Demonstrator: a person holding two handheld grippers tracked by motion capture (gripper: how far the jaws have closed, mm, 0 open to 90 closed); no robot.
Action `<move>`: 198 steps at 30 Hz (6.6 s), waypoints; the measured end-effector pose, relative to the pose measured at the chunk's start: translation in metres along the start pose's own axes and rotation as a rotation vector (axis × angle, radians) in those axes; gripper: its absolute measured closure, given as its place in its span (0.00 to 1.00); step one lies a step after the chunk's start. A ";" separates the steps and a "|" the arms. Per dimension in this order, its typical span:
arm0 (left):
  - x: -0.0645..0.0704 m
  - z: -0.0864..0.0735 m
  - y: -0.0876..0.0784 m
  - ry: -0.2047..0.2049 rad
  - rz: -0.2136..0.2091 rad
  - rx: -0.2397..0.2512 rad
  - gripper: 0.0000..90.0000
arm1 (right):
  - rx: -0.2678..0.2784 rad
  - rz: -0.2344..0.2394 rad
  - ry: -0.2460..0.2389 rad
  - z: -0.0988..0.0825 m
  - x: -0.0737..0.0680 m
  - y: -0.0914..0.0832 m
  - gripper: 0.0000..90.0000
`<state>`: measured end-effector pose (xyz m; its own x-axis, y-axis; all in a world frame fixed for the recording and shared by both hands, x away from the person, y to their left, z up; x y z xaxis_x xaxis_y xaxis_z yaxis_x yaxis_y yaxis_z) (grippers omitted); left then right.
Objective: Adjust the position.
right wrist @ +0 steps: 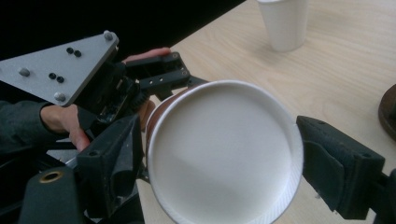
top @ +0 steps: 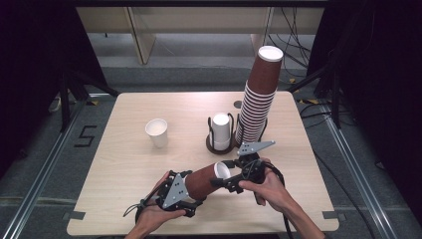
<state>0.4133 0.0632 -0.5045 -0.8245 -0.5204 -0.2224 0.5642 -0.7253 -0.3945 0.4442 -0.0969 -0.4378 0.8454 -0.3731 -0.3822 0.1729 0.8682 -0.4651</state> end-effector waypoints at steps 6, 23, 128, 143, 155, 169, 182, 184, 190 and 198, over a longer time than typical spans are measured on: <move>0.002 -0.001 0.000 0.015 -0.013 -0.015 0.13 | -0.026 0.007 0.004 -0.005 0.001 0.003 0.20; 0.002 0.000 -0.001 -0.017 -0.040 0.096 0.06 | -0.010 0.066 0.084 -0.007 0.003 -0.001 0.26; 0.012 0.019 -0.016 -0.096 -0.274 0.200 0.08 | -0.357 0.167 -0.564 -0.037 -0.003 0.008 0.25; 0.018 0.021 -0.014 -0.016 -0.245 0.021 0.10 | -0.405 0.013 -0.645 -0.027 -0.013 0.002 0.19; 0.025 0.023 -0.015 0.027 -0.259 -0.038 0.10 | -0.515 -0.014 -0.715 -0.041 -0.028 0.026 0.21; 0.013 0.031 -0.017 -0.241 -0.244 0.174 0.06 | -0.363 0.120 -0.577 -0.038 -0.012 0.021 0.23; 0.011 0.034 -0.017 -0.307 -0.217 0.235 0.06 | -0.279 0.142 -0.515 -0.034 -0.011 0.021 0.22; 0.010 0.034 -0.017 -0.313 -0.222 0.240 0.07 | -0.286 0.141 -0.507 -0.035 -0.011 0.022 0.22; 0.009 0.034 -0.018 -0.281 -0.217 0.226 0.11 | -0.293 0.140 -0.492 -0.038 -0.010 0.027 0.23; 0.008 0.036 -0.019 -0.266 -0.203 0.219 0.11 | -0.303 0.115 -0.470 -0.040 -0.005 0.026 0.23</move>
<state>0.3975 0.0567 -0.4664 -0.8962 -0.4344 0.0902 0.4108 -0.8893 -0.2010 0.4239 -0.0854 -0.4796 0.9962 -0.0359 -0.0793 -0.0274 0.7358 -0.6766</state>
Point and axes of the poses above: each handheld gripper's, and its own axes: y roughly forward along the jaws, z roughly out of its top, x roughly to its right, the point moved 6 cm from there along y, roughly forward along the jaws, and after that the axes turned 1 degree about x, right-handed, at the moved point
